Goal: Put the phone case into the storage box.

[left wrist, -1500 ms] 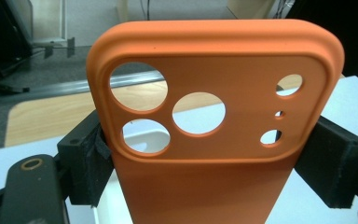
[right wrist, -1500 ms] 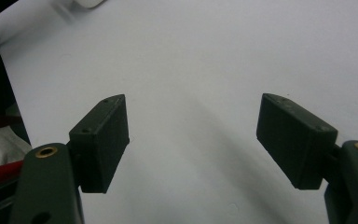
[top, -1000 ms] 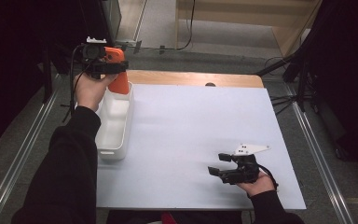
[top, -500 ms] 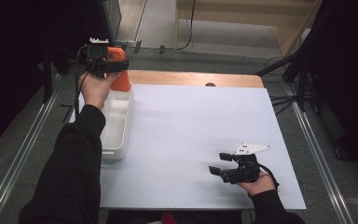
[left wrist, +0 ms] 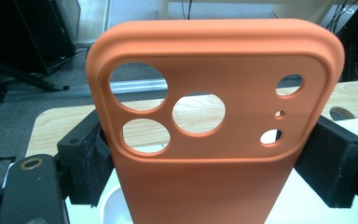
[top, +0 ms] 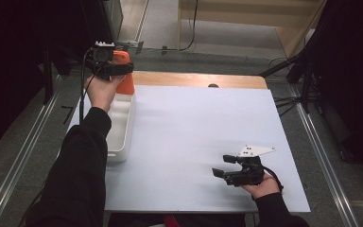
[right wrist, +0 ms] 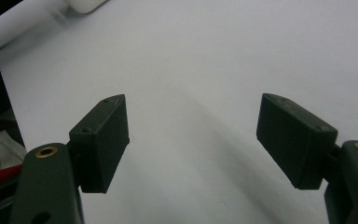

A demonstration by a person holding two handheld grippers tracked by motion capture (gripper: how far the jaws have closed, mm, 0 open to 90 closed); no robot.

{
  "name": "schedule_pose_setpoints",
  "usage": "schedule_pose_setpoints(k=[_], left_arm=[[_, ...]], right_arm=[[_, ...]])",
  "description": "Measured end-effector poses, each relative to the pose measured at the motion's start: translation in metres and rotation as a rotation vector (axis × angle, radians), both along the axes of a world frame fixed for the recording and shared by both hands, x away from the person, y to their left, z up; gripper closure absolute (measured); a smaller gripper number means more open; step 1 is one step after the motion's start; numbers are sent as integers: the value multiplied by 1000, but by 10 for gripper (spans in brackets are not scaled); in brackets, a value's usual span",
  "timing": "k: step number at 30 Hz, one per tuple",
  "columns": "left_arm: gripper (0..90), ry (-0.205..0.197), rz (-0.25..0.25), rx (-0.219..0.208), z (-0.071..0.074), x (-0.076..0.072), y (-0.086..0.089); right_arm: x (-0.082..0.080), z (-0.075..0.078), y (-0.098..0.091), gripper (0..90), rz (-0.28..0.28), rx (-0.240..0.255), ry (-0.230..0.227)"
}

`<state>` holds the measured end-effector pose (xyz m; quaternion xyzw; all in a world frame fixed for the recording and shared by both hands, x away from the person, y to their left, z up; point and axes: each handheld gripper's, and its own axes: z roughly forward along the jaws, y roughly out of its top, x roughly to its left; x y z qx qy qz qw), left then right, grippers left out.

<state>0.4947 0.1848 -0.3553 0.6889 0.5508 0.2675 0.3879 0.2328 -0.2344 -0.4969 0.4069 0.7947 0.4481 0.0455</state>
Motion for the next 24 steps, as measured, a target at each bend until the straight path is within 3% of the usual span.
schedule_pose_setpoints(k=[14,24], left_arm=[[154,-5,48,-4,-11,1,14],[154,16,29,4,-22,2,15]], right_arm=[[1,0,1,238,5,-1,2],[1,0,1,238,6,-3,2]])
